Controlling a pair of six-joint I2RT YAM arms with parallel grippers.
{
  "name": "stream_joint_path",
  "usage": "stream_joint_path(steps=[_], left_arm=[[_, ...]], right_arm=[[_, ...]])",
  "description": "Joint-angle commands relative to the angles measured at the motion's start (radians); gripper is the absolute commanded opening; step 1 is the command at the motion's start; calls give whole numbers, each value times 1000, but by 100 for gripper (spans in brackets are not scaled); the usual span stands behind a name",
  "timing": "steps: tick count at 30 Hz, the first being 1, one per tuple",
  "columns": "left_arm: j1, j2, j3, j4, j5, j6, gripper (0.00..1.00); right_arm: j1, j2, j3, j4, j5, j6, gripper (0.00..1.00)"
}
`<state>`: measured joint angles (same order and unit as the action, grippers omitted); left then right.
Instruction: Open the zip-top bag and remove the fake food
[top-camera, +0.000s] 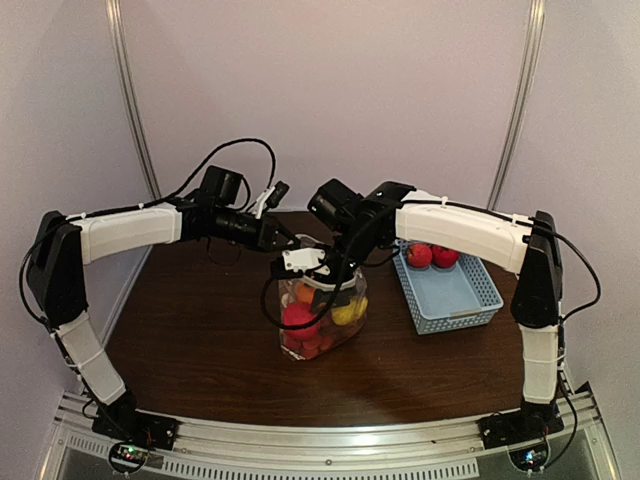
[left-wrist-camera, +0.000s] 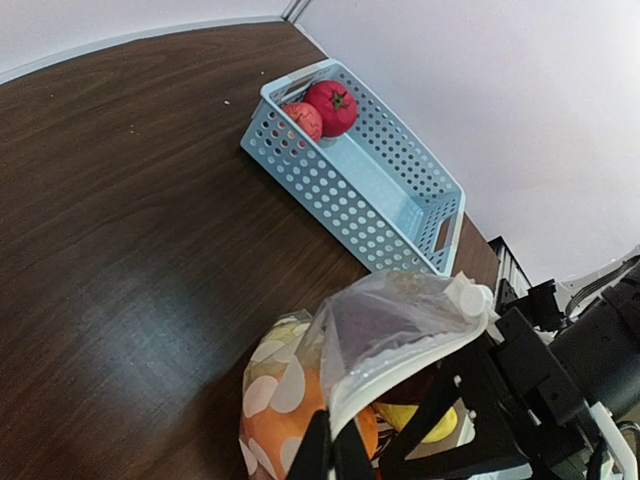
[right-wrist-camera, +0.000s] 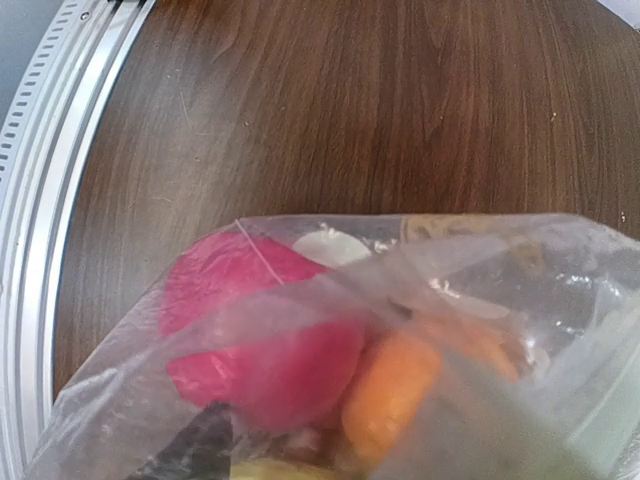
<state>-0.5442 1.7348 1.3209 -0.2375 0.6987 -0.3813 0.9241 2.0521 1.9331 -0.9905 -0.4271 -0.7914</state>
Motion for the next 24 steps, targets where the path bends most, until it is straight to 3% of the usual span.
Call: stream_joint_path(steps=[1,12,14,16,18,24], left_arm=[[6,-19,15,81,86,-14,0],[-30,-23,-12,111,106,-16,0],[-31,-15,-11,105,96,-19,0],[-31,-12,-10,101,89,-19,0],[-31,-11,-11,101,89,-19,0],[-31,-10,-9,97,84,-15,0]], right_arm=[[-8,-55,-5,-17,-37,52,69],[-1,-1,-113,70,-182,136,84],[0,3,-131,97,-219,152,94],[1,5,-150,129,-252,168,96],[1,2,-171,175,-258,197,96],[1,-7,-166,224,-151,241,78]])
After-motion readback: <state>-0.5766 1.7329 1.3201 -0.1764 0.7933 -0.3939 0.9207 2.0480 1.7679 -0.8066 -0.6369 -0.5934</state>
